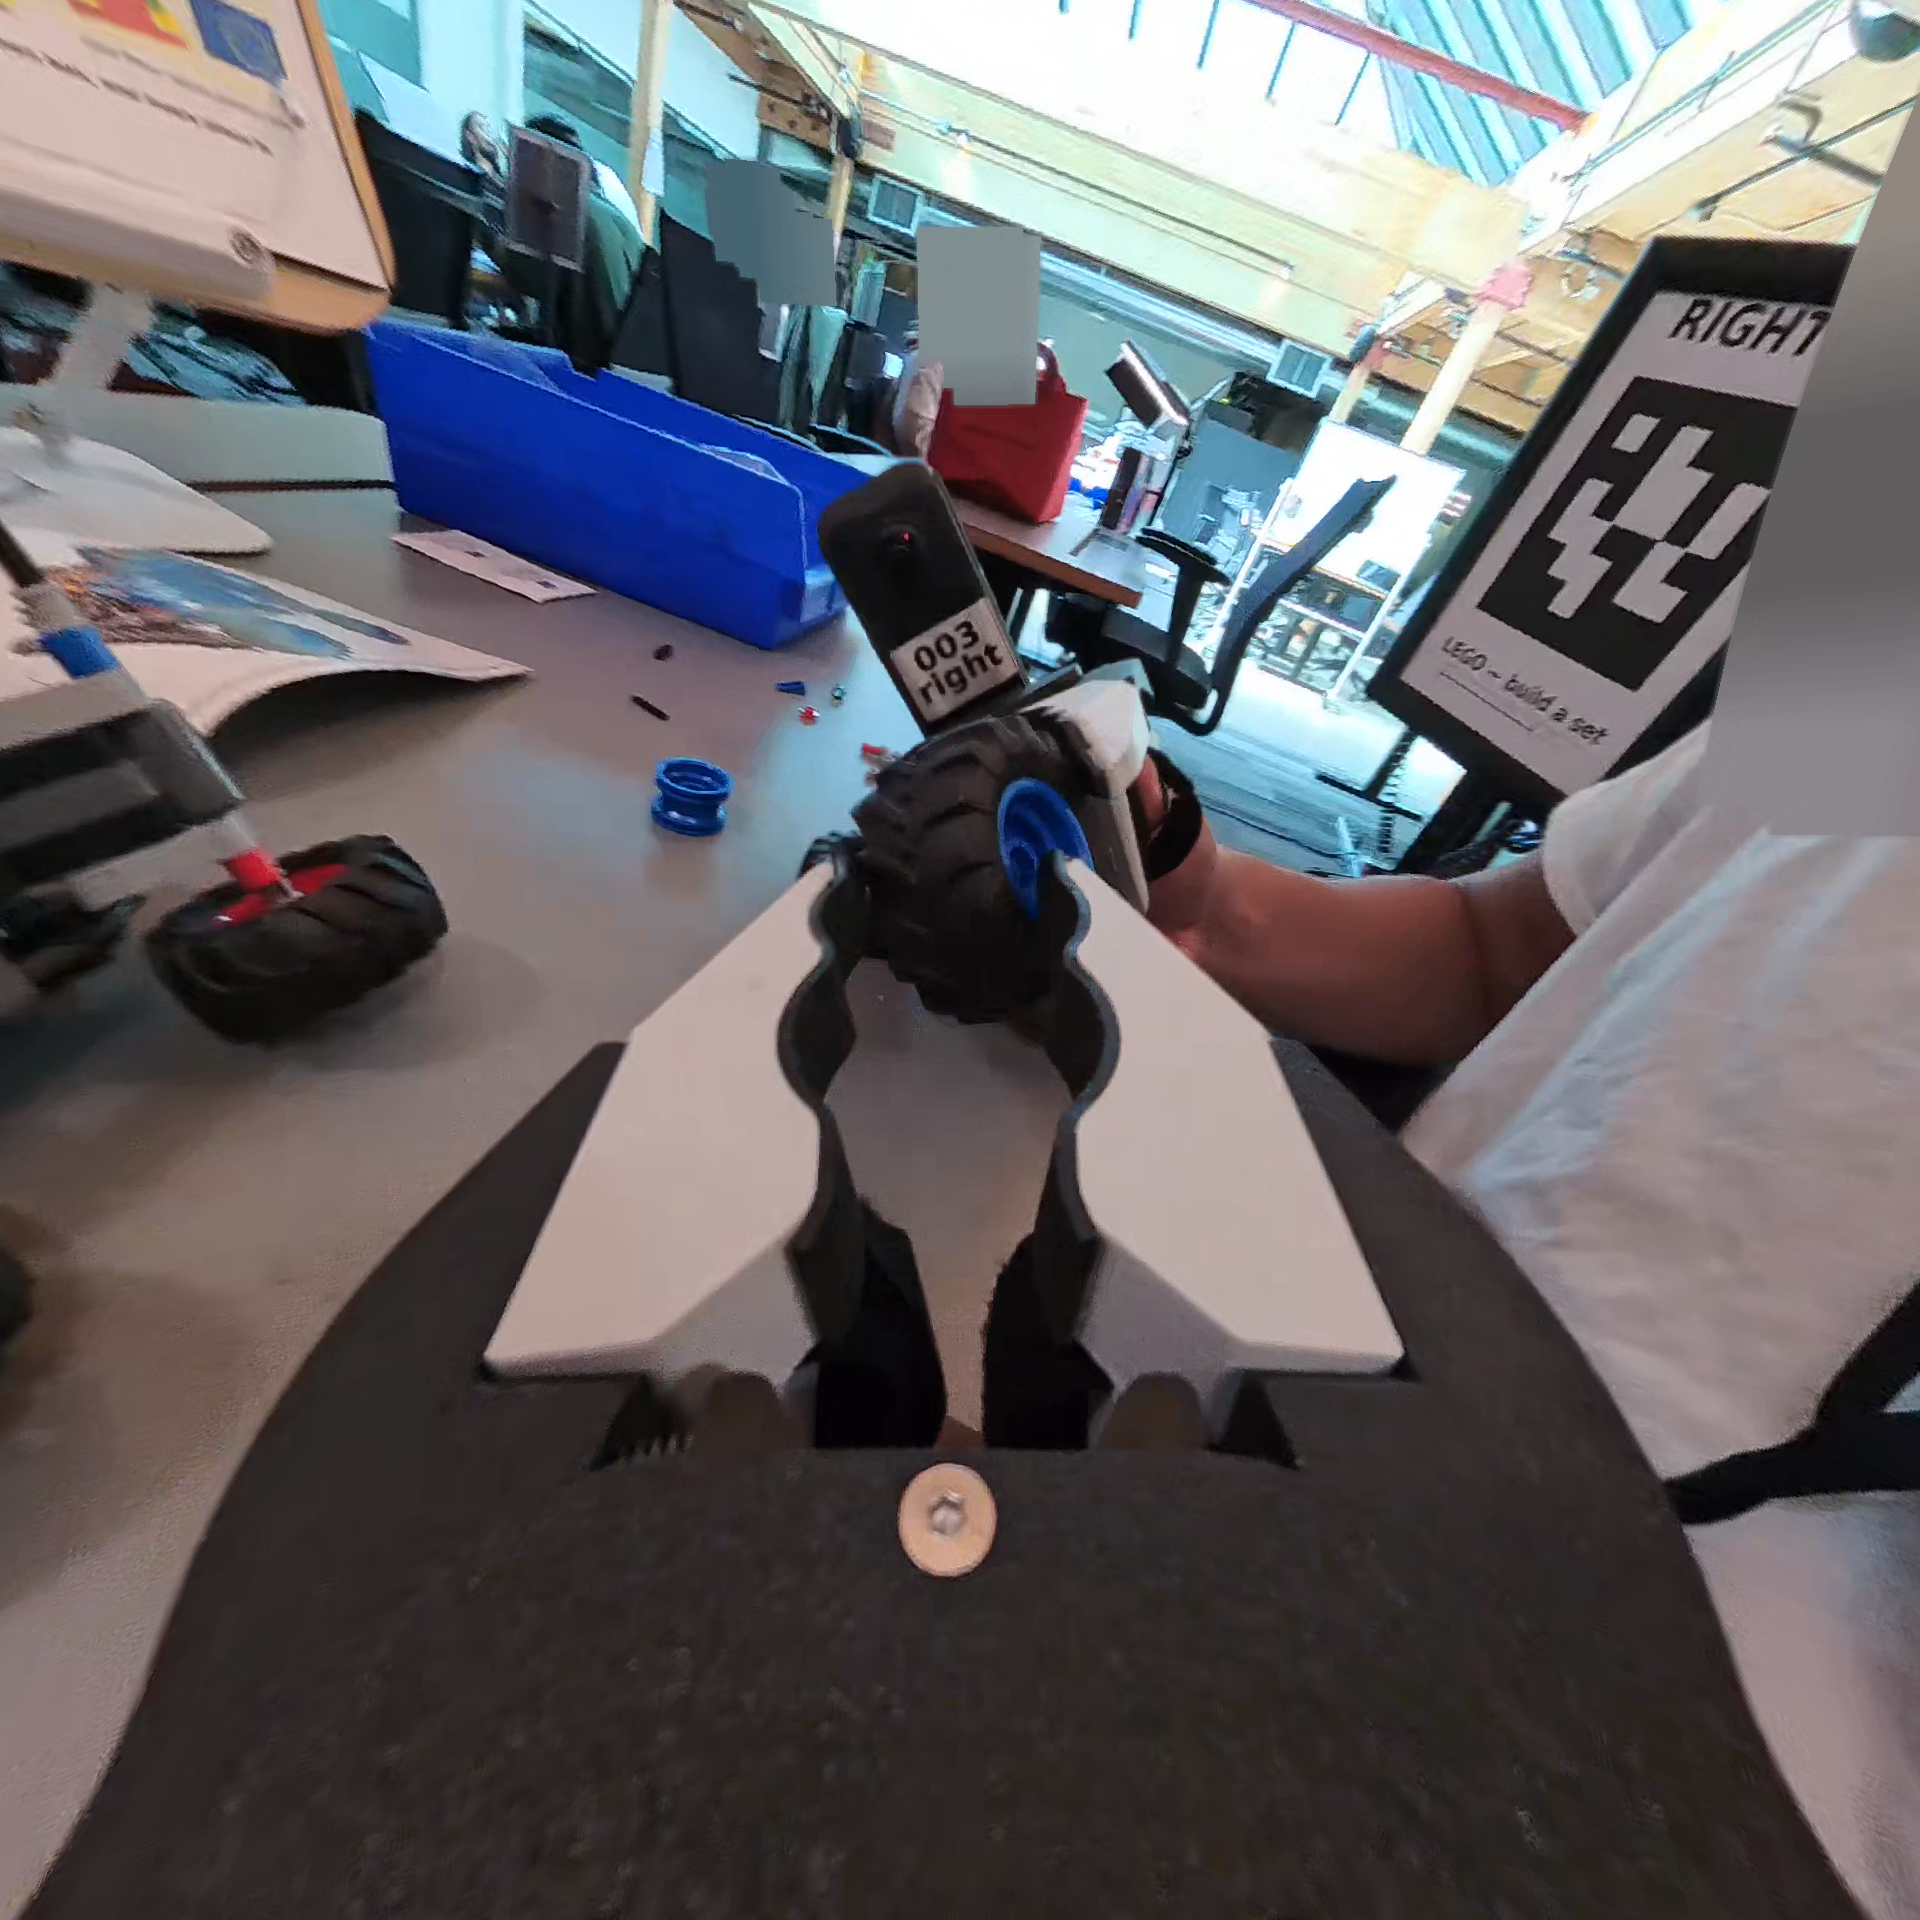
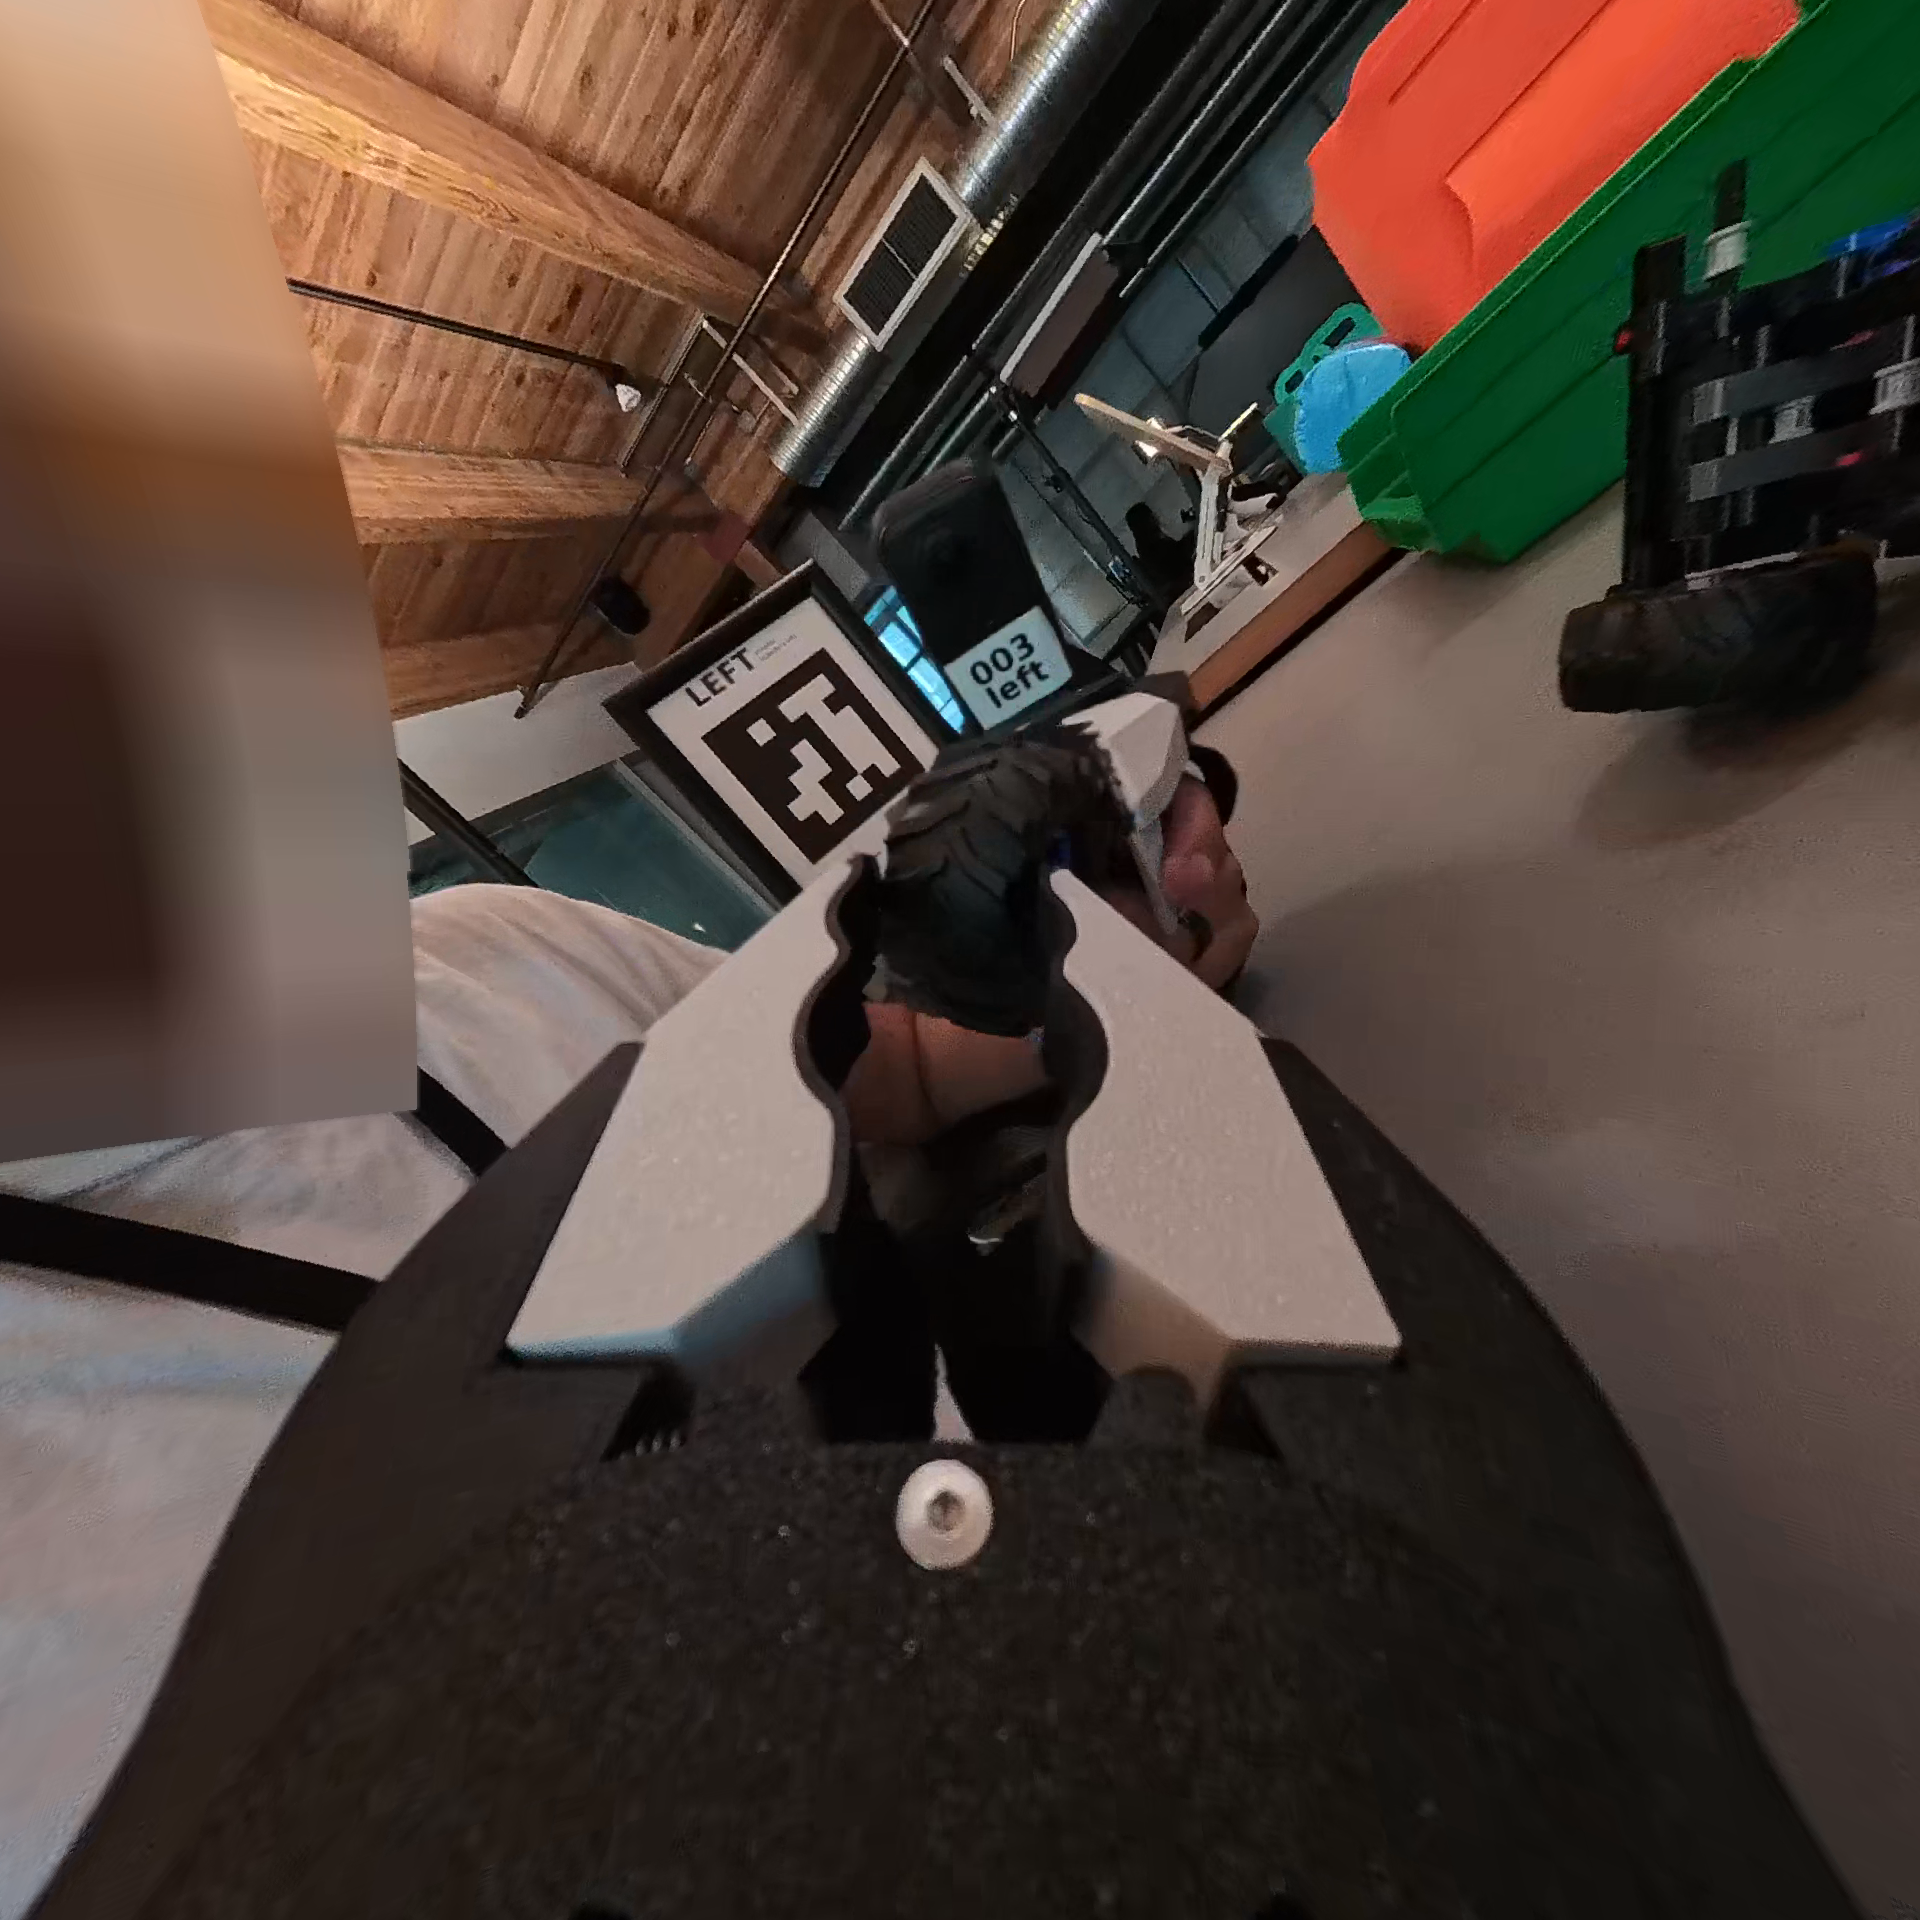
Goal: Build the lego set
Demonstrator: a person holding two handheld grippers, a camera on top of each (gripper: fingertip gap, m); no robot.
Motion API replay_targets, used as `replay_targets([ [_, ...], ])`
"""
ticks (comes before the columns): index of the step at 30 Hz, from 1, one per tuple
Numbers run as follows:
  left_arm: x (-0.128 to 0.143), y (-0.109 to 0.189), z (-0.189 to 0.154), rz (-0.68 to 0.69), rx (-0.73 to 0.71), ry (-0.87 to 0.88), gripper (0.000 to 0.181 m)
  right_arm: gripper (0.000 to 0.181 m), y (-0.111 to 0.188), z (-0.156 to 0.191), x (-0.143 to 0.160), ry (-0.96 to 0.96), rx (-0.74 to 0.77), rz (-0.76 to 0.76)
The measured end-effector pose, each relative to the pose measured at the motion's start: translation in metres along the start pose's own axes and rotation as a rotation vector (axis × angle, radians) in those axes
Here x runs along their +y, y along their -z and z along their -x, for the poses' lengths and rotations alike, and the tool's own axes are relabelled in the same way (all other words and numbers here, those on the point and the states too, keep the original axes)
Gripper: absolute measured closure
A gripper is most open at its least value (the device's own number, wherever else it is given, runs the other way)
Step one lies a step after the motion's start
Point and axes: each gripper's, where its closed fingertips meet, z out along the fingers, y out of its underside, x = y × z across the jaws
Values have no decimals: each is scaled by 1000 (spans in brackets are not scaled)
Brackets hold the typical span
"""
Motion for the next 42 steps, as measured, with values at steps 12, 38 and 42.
replay_targets([
  [12,9,5,11,68,-220,-245,155,153,0,-23,8,475,429,84],
  [38,-1,24,14,10,-548,-927,140,122,1,0,-6,902,531,43],
  [42,-5,17,1,-34,-217,-254,136,122,5,-2,-13,1216,737,85],
])
